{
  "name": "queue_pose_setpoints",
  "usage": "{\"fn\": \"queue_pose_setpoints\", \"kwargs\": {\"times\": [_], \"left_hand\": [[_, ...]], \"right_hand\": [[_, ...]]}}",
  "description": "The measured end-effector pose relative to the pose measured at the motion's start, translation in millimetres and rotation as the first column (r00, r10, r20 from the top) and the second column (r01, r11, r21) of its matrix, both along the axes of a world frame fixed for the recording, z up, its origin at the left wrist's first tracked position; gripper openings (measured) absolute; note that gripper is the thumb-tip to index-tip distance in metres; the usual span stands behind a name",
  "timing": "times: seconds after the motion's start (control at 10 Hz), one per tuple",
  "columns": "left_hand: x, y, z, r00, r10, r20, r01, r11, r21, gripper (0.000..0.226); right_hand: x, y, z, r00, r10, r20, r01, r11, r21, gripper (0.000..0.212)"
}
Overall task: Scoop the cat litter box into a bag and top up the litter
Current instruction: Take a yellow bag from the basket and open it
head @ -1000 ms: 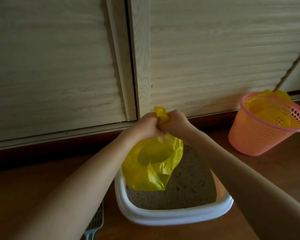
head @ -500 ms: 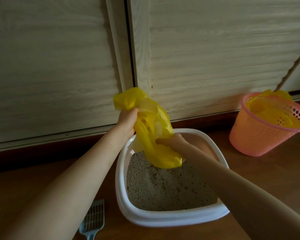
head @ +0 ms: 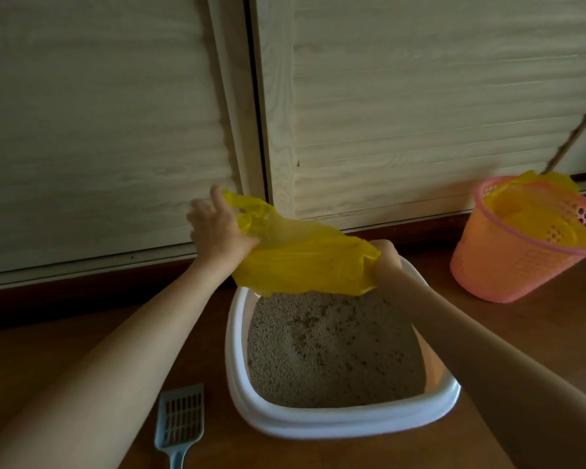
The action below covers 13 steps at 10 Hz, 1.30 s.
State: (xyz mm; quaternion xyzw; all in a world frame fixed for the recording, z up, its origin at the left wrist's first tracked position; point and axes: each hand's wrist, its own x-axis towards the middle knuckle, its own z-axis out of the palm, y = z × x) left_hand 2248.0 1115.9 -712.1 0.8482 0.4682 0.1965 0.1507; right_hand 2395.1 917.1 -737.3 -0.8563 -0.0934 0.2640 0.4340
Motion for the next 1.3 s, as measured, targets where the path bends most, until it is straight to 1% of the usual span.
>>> {"fn": "queue_pose_setpoints", "kwargs": {"times": [0.1,0.2,0.3,0.4,0.5,0.6,0.7,0.8,0.9,1.0,1.1,1.2,1.3], "left_hand": [[9,-5,16,0.913,-0.289,-0.289,0.386,0.842,0.378,0.12],[18,-17,8,0.722,-0.473,-0.506,0.627,0.757,0.187,0.106],[14,-21,-11,0.724,-0.647,-0.241,0.601,0.762,-0.24,0.055],[7,-14,-15,0.81,-0.583,-0.055,0.537,0.777,-0.328,0.022],[1,-2,-21,0.851,-0.523,-0.051,0.485,0.819,-0.307,0.023],[-3,8,-29,0.853,-0.52,-0.055,0.459,0.796,-0.394,0.02],[-3,8,-30,0.82,-0.559,-0.12,0.437,0.748,-0.499,0.027],[-2,7,-33,0.827,-0.542,-0.152,0.424,0.777,-0.465,0.01],[-3,5,-33,0.904,-0.426,0.022,0.388,0.801,-0.456,0.02],[2,-1,-34,0.922,-0.292,0.254,0.38,0.809,-0.449,0.008],[8,-5,-35,0.906,-0.228,0.356,0.386,0.789,-0.478,0.022],[4,3,-41,0.923,-0.259,0.284,0.346,0.88,-0.325,0.022],[-5,7,-44,0.953,-0.297,0.068,0.3,0.882,-0.363,0.038]], "right_hand": [[11,13,-11,0.998,0.04,-0.053,-0.03,0.982,0.185,0.028],[11,25,-4,0.943,0.123,-0.31,-0.004,0.933,0.359,0.028],[8,30,-1,0.968,0.24,-0.069,-0.209,0.931,0.3,0.018],[8,23,-3,0.881,0.44,0.176,-0.439,0.897,-0.043,0.02],[14,16,-10,0.814,0.536,0.224,-0.438,0.819,-0.371,0.044],[18,12,-13,0.772,0.586,0.246,-0.413,0.756,-0.508,0.039],[22,12,-13,0.791,0.558,0.25,-0.349,0.748,-0.564,0.029],[27,15,-20,0.866,0.44,0.238,-0.318,0.852,-0.417,0.012],[29,19,-27,0.974,0.226,0.002,-0.226,0.974,-0.006,0.023],[25,26,-24,0.973,0.106,-0.205,-0.071,0.983,0.169,0.046],[23,30,-22,0.982,0.175,-0.063,-0.174,0.984,0.025,0.049],[23,22,-21,0.964,0.247,0.1,-0.228,0.958,-0.176,0.044],[20,18,-15,0.937,0.34,0.082,-0.312,0.919,-0.242,0.043]]}}
